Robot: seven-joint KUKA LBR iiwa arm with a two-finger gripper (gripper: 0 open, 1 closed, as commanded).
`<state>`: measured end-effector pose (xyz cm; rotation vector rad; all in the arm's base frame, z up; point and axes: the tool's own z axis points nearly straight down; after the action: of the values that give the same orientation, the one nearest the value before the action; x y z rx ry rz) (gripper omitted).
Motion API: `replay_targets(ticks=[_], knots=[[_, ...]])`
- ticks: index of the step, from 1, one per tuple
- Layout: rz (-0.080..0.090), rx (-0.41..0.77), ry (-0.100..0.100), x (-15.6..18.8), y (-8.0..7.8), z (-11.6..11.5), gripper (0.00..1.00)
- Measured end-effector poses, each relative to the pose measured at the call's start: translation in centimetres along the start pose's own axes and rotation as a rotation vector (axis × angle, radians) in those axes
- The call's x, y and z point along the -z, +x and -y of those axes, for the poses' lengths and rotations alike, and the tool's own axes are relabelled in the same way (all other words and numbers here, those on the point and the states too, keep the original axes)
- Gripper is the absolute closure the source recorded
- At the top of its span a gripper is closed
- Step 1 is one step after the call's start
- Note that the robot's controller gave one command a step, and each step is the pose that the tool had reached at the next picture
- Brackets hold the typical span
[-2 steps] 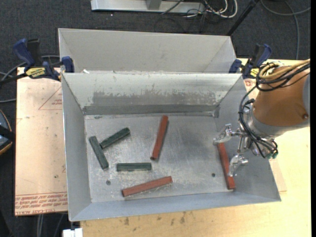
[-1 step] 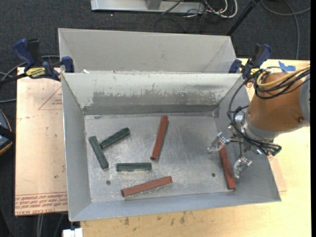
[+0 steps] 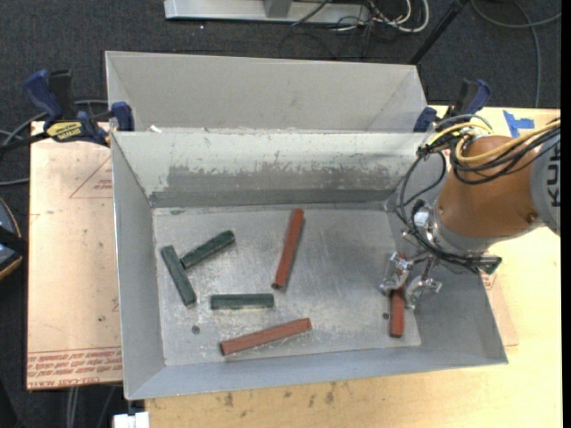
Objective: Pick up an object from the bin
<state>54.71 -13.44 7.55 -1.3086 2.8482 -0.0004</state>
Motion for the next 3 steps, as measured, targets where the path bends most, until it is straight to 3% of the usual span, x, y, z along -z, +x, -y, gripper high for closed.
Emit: replay_targets(ticks=[2,3], knots=[[0.0,0.0,-0.001,0.2,0.0,-0.1,1.0],[-0.004,-0.001,-0.01,2.6,0.1,-0.4,1.0]])
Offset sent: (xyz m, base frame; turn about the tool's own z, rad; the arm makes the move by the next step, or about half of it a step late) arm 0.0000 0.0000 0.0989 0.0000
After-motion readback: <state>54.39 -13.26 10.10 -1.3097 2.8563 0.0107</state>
